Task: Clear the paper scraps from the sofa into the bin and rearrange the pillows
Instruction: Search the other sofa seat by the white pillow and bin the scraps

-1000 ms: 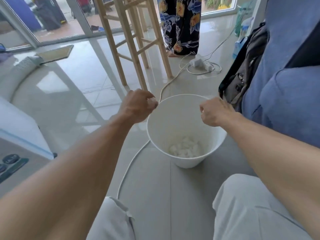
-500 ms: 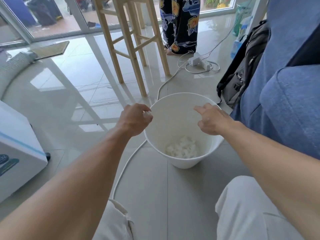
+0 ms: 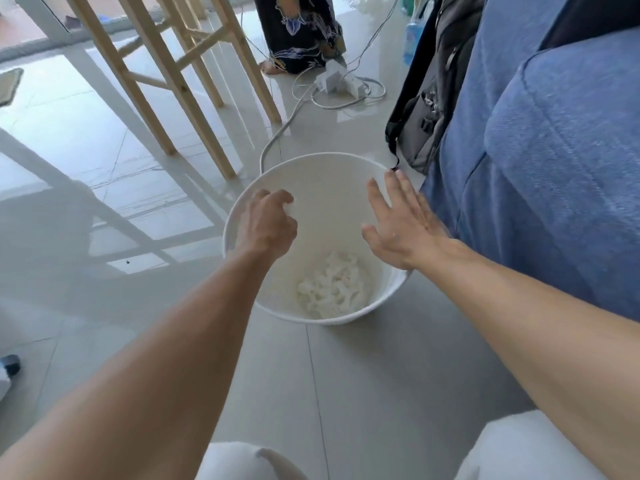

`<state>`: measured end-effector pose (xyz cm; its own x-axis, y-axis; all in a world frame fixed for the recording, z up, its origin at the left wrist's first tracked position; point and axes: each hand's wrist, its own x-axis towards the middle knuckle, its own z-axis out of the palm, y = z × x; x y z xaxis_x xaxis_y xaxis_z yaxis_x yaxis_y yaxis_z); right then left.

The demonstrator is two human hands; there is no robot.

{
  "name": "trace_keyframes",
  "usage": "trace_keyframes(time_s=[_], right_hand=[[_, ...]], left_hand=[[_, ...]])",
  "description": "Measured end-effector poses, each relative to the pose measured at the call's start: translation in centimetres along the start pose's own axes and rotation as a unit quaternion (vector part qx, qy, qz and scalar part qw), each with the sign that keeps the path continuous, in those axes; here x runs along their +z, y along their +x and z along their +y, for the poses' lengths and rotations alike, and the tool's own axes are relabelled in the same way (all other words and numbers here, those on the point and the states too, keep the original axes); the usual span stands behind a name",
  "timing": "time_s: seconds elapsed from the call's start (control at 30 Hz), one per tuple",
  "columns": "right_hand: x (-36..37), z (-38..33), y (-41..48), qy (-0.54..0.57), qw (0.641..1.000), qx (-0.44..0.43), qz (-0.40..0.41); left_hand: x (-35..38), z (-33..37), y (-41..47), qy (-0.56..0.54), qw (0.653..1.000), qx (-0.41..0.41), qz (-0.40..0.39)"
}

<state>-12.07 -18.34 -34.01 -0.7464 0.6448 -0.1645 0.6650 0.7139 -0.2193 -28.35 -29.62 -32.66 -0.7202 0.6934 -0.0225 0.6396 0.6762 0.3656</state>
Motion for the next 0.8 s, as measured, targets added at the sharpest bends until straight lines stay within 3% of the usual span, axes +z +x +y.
trace_keyframes(time_s=[0.1,0.17,0.23,0.3,0.57,0.8], right_hand=[[0.4,0.1,0.1,-0.003,1.000,-0.003,0.013],[0.6,0.1,0.1,0.002,1.000,-0.003,0.020],[0.6,0.2,0.1,0.007,1.000,-0.003,0.021],[0.6,0.2,0.1,0.009,1.000,-0.005,0.019],[-1.7,0.0,-0.1,0.019,0.998,0.008,-0.065],[-7.1,-1.3,-0.6,-0.005,0.998,0.001,-0.057]], left_hand=[[2.9,0.5,0.7,-0.002,0.998,-0.015,-0.063],[4.6,0.8,0.5,0.038,0.983,-0.002,-0.177],[5.4,1.4,0.0,0.128,0.935,0.018,-0.330],[5.5,2.2,-0.4,0.187,0.899,0.042,-0.393],[2.3,1.6,-0.7,0.154,0.961,0.017,-0.230],[-5.2,2.2,-1.1,0.186,0.972,0.036,-0.140]])
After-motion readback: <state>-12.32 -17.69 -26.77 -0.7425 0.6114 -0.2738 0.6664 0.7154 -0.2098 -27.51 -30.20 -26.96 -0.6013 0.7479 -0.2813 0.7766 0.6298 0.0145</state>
